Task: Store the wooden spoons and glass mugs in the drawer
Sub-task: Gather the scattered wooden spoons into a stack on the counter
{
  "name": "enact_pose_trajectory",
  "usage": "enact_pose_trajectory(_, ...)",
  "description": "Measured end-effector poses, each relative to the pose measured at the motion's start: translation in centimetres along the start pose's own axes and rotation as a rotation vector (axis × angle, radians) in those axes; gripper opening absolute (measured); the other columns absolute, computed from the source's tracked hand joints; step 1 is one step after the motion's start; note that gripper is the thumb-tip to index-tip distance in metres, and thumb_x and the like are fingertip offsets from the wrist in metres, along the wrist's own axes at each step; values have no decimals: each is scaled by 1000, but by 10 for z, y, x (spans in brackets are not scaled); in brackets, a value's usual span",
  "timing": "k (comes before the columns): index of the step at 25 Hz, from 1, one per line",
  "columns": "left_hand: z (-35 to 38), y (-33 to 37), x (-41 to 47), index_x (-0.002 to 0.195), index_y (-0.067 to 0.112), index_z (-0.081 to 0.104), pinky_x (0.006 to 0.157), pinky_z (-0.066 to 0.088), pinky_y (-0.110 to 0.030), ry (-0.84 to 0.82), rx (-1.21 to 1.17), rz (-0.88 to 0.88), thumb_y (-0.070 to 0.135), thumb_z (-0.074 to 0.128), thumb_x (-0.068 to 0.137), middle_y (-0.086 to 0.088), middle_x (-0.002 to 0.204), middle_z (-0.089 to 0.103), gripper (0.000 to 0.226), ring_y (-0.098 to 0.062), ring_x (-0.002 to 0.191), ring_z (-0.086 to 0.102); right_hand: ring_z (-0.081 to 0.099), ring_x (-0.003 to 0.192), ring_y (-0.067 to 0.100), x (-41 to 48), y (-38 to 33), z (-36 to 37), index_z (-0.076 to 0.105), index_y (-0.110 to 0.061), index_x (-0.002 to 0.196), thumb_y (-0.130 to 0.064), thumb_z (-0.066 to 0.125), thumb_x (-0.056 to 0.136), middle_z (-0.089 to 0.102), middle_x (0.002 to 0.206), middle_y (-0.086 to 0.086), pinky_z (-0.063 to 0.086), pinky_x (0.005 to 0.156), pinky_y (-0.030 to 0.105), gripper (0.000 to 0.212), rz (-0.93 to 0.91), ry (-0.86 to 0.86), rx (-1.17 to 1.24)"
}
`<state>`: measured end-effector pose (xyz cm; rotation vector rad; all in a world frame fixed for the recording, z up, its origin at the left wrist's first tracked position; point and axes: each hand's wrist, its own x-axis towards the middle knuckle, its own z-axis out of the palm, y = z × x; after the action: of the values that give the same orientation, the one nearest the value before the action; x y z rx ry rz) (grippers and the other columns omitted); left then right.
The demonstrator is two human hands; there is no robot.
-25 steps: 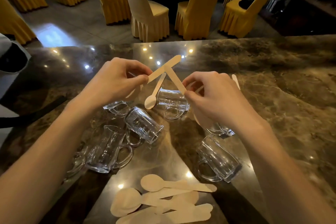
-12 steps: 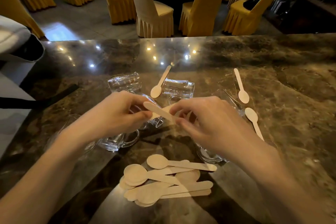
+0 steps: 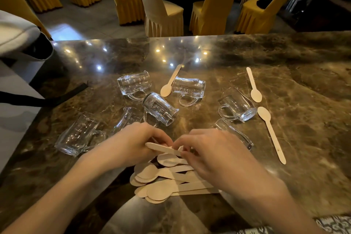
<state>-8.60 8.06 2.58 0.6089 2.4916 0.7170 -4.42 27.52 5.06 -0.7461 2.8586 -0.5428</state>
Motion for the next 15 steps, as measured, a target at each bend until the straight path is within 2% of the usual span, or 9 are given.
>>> enact_pose_trajectory(3, 7, -3, 2, 95, 41, 68, 62, 45, -6, -72, -38, 35, 23, 63, 84, 20, 77, 68, 22, 11, 72, 60, 60, 98, 14, -5, -1, 6, 52, -43, 121, -37, 45, 95, 62, 104, -14, 48, 75, 30, 28, 8, -28, -6)
enact_pose_trajectory(7, 15, -10, 7, 96, 40, 69, 71, 52, -14, -86, -76, 79, 23, 66, 84, 16, 83, 71, 21, 6, 77, 64, 60, 97, 14, -10, 4, 12, 52, -43, 120, -38, 45, 94, 62, 103, -14, 47, 74, 30, 27, 31, -31, -15)
enact_pose_trajectory(11, 24, -16, 11, 95, 39, 66, 73, 46, -7, -82, -113, 92, 21, 65, 85, 24, 83, 68, 21, 9, 80, 62, 60, 100, 16, -11, 10, 23, 56, -41, 115, -32, 45, 93, 63, 105, -13, 48, 76, 32, 26, 50, -70, -23)
enact_pose_trajectory(15, 27, -19, 14, 98, 36, 65, 75, 46, -7, -88, -149, 97, 21, 68, 83, 25, 84, 67, 22, 7, 81, 63, 59, 102, 18, -7, 9, 33, 61, -38, 112, -29, 46, 93, 63, 106, -11, 37, 69, 29, 26, 40, -118, -56)
